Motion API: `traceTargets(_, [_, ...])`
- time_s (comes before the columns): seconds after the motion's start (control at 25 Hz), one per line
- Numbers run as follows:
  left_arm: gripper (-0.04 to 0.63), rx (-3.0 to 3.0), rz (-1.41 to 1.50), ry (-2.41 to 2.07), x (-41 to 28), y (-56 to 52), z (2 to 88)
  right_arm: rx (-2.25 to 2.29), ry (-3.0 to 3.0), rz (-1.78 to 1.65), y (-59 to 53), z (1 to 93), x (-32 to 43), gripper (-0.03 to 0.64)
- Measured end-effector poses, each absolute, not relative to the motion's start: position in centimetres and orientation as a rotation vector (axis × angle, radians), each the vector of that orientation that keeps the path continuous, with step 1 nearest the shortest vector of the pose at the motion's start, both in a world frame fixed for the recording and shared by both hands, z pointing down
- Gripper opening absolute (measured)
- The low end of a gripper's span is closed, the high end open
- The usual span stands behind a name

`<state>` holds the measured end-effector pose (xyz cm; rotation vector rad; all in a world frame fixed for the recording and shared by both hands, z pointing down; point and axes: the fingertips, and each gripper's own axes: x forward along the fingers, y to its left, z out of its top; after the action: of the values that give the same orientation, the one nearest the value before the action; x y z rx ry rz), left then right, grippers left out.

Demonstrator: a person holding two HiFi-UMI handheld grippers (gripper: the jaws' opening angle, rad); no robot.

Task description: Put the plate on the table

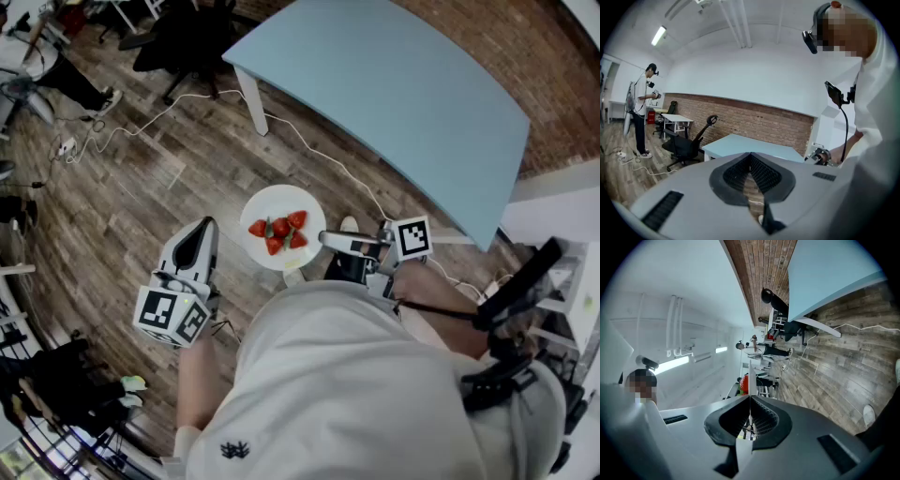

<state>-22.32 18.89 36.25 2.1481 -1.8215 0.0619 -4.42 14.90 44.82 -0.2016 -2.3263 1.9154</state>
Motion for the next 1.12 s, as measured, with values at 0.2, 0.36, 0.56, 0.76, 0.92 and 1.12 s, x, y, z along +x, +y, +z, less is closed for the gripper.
traceTargets(0.2, [0.002, 2.226, 0.216, -1.788, -20.6, 18.0, 36.2, -0.223, -2.319, 1.932, 15.1, 45.0, -5.0, 0.015])
traceTargets(0.36, [0.002, 2.267, 0.242, -1.756, -20.0, 17.8, 36.0, -0.181, -2.334, 1.927, 15.1, 45.0, -4.9, 0.015])
traceTargets(0.56, [0.002, 2.306, 0.279, -1.733, -19.7, 18.8, 35.9, -0.1, -2.354, 1.917, 15.5, 45.2, -4.8, 0.015])
traceTargets(0.76, [0.002, 2.332, 0.288, -1.702, -18.9, 18.1, 36.3, -0.041, -2.362, 1.937, 14.0, 45.8, -4.4, 0.015])
traceTargets(0.92, [0.002, 2.334, 0.297, -1.688, -18.5, 16.6, 36.5, -0.021, -2.385, 1.954, 11.9, 45.7, -3.9, 0.015])
traceTargets(1.12, [0.002, 2.354, 0.292, -1.669, -18.6, 16.9, 35.6, 0.027, -2.41, 1.959, 11.3, 44.4, -3.8, 0.015])
